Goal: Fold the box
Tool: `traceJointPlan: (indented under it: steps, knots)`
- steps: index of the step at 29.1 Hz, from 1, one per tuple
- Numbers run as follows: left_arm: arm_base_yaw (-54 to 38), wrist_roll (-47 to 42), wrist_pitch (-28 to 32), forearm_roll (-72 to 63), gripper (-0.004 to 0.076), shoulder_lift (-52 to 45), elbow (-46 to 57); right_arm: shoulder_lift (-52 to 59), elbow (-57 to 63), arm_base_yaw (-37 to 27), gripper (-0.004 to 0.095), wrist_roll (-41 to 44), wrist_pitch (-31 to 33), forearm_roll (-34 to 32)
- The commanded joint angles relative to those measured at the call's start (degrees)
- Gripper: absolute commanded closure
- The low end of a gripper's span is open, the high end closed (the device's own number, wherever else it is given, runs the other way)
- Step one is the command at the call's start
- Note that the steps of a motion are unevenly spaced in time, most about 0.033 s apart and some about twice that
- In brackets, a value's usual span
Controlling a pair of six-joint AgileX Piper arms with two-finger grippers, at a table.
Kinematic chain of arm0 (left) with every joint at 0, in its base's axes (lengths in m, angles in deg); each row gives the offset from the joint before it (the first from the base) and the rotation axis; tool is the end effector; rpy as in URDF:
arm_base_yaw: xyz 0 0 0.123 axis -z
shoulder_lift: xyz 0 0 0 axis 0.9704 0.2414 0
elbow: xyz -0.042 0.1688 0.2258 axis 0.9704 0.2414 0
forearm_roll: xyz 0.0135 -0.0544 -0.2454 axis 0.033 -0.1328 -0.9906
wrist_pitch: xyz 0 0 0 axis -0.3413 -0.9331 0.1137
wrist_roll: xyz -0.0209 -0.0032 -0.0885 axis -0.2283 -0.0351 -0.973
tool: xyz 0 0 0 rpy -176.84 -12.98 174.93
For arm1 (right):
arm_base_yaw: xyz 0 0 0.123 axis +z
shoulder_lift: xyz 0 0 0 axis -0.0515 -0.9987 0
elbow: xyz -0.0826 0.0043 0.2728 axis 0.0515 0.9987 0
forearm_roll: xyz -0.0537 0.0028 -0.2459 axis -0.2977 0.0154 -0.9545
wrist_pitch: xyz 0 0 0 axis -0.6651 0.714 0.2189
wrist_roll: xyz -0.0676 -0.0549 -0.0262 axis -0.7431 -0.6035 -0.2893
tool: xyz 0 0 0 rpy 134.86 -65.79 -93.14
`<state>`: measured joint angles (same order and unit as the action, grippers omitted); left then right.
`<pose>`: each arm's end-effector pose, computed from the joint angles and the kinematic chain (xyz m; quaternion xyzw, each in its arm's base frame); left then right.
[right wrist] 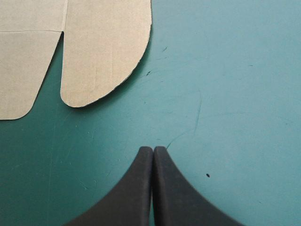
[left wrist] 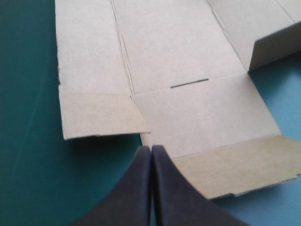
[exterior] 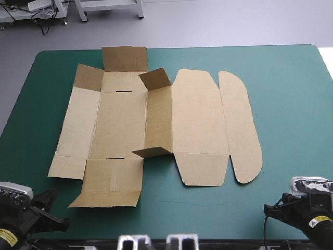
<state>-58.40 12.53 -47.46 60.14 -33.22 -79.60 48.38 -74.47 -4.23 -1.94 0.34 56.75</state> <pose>0.0126 0.0018 0.3142 0.1066 0.8711 -0.0539 0.4763 0.0414 0.0081 0.2666 0.0159 0.9227 0.0371 0.3834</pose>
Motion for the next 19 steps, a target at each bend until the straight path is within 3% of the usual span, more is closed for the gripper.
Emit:
traceJointPlan:
  steps: [1, 7, 13, 19]
  knots:
    - [0.24, 1.05, 3.56, -0.33, 0.0734, 5.88, -7.86, -0.63, -1.21, 0.15, 0.0928, -0.09, -2.94, 0.50]
    - [0.24, 3.52, 4.33, 0.15, 0.0734, 16.59, -18.23, -0.63, -1.21, 0.15, 0.0928, -0.09, -2.94, 0.50]
    - [0.24, 5.92, 10.12, 1.92, 0.0734, 27.67, -25.15, -0.63, -1.21, 0.15, 0.0928, -0.09, -2.94, 0.50]
    - [0.24, 0.71, 15.25, 7.10, 0.0734, 37.96, -29.12, -0.63, -1.21, 0.15, 0.0928, -0.09, -2.94, 0.50]
